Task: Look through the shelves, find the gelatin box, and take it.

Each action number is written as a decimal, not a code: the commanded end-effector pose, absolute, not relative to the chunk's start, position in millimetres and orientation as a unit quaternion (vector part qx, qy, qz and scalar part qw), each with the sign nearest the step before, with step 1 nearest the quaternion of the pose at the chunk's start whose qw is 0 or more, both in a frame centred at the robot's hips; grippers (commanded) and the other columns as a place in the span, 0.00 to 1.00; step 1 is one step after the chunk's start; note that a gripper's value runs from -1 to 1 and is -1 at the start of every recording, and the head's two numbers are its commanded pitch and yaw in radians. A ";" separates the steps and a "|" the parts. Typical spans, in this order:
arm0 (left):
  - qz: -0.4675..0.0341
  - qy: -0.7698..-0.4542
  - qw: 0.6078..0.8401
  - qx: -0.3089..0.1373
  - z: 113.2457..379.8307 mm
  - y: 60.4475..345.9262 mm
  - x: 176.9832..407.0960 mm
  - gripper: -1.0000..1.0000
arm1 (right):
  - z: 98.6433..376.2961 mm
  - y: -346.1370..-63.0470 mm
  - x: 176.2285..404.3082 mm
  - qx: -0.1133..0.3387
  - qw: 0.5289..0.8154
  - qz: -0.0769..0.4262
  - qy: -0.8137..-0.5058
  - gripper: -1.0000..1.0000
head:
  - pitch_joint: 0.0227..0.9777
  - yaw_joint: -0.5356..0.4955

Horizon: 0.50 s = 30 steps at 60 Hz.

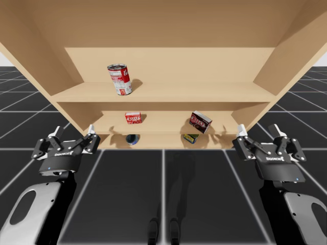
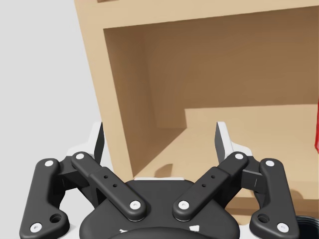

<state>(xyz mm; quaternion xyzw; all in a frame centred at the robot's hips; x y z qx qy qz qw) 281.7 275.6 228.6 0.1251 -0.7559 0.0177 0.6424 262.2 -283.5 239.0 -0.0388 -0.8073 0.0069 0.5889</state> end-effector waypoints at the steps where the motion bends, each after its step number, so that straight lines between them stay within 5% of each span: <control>1: 0.021 -0.756 0.642 0.125 229.0 276.5 281.6 0.00 | 238.3 -282.5 258.7 -0.041 0.577 -0.007 -0.815 0.00 | 0.06 0.49; 30: 0.019 -0.756 0.643 0.124 229.1 277.8 282.5 0.00 | 242.7 -283.4 257.2 -0.023 0.585 0.011 -0.811 0.00 | 0.29 0.52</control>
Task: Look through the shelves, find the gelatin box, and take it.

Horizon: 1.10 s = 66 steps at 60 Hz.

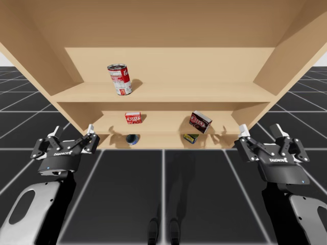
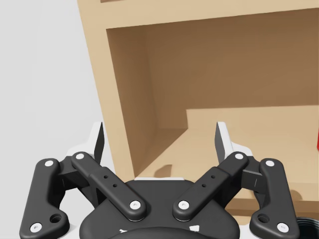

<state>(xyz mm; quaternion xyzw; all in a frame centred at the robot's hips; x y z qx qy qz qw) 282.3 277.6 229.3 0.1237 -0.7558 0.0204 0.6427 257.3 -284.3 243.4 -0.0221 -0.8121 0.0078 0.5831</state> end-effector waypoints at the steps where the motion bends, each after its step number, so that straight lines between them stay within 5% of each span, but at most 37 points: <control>1: 0.019 -0.755 0.643 0.124 229.1 277.8 282.4 0.00 | 242.5 -283.2 257.2 -0.024 0.585 0.012 -0.810 0.00 | 0.31 0.53; 19: 0.014 -0.754 0.645 0.124 228.8 277.8 281.8 0.00 | 239.4 -280.4 258.2 -0.032 0.590 0.028 -0.806 0.00 | 0.50 0.70; 36: 0.015 -0.755 0.646 0.114 230.3 274.3 279.5 0.00 | 237.3 -279.5 259.4 -0.033 0.592 0.032 -0.805 0.00 | 0.56 0.74; 66: -0.026 -0.722 0.692 -0.005 273.8 189.9 247.9 0.00 | 233.2 -280.5 261.0 -0.042 0.594 0.031 -0.803 0.00 | 0.55 0.75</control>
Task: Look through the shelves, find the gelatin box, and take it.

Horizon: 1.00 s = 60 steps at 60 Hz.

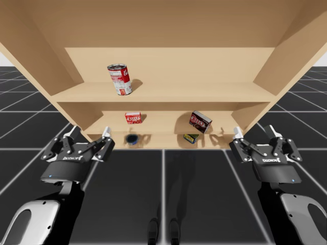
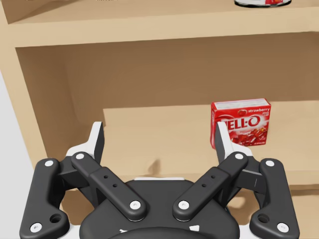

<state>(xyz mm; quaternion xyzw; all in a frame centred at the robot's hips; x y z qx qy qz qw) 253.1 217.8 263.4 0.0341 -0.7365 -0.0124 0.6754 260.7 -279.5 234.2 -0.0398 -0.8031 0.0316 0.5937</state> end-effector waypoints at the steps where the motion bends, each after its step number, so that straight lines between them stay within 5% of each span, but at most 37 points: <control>1: -0.026 -0.719 0.694 -0.011 274.3 186.4 248.4 0.00 | 233.1 -280.6 261.1 -0.042 0.594 0.031 -0.803 0.00 | 0.55 0.75; 13: -0.042 -0.699 0.710 -0.072 268.9 158.1 261.9 0.00 | 232.8 -282.9 262.5 -0.043 0.593 0.030 -0.803 0.00 | 0.55 0.75; 60: 0.031 -0.669 0.742 -0.022 244.3 133.6 362.5 0.00 | 232.7 -288.9 263.9 -0.049 0.591 0.021 -0.805 0.00 | 0.55 0.74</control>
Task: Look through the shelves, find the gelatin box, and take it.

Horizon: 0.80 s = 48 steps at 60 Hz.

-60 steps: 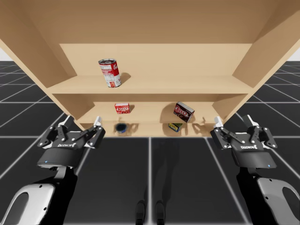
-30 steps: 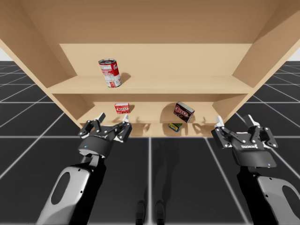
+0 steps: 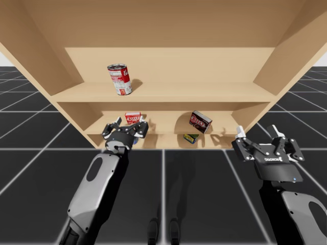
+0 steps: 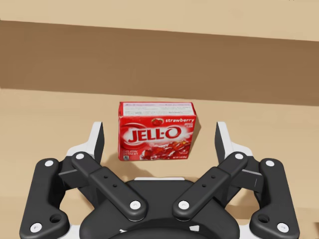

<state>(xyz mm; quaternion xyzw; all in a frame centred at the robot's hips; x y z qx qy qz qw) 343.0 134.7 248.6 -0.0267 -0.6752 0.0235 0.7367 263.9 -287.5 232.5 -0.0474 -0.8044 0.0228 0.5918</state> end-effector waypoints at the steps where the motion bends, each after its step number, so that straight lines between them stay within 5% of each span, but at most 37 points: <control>1: 0.031 -0.669 0.743 -0.023 244.3 132.1 364.5 0.00 | 232.7 -288.9 263.8 -0.049 0.591 0.020 -0.805 0.00 | 0.55 0.74; 32: 0.040 -0.644 0.764 -0.015 230.6 132.1 391.0 0.01 | 232.4 -291.8 264.7 -0.050 0.591 0.018 -0.805 0.00 | 0.55 0.73; 34: 0.038 -0.644 0.764 -0.012 229.7 131.4 390.7 0.12 | 232.3 -291.8 264.9 -0.050 0.591 0.018 -0.805 0.00 | 0.55 0.74; 35: 0.036 -0.645 0.764 -0.009 229.3 130.9 390.2 0.35 | 232.2 -291.8 264.9 -0.051 0.591 0.018 -0.805 0.00 | 0.55 0.74; 37: 0.035 -0.646 0.763 -0.007 229.1 130.6 390.0 0.62 | 232.2 -291.8 265.0 -0.051 0.590 0.018 -0.805 0.00 | 0.55 0.74; 38: 0.035 -0.646 0.763 -0.010 229.3 130.3 389.2 0.90 | 232.2 -291.9 265.0 -0.051 0.590 0.018 -0.805 0.00 | 0.55 0.74; 48: 0.025 -0.655 0.755 -0.011 239.5 131.9 376.3 1.00 | 232.0 -292.7 265.0 -0.052 0.590 0.018 -0.806 0.00 | 0.55 0.73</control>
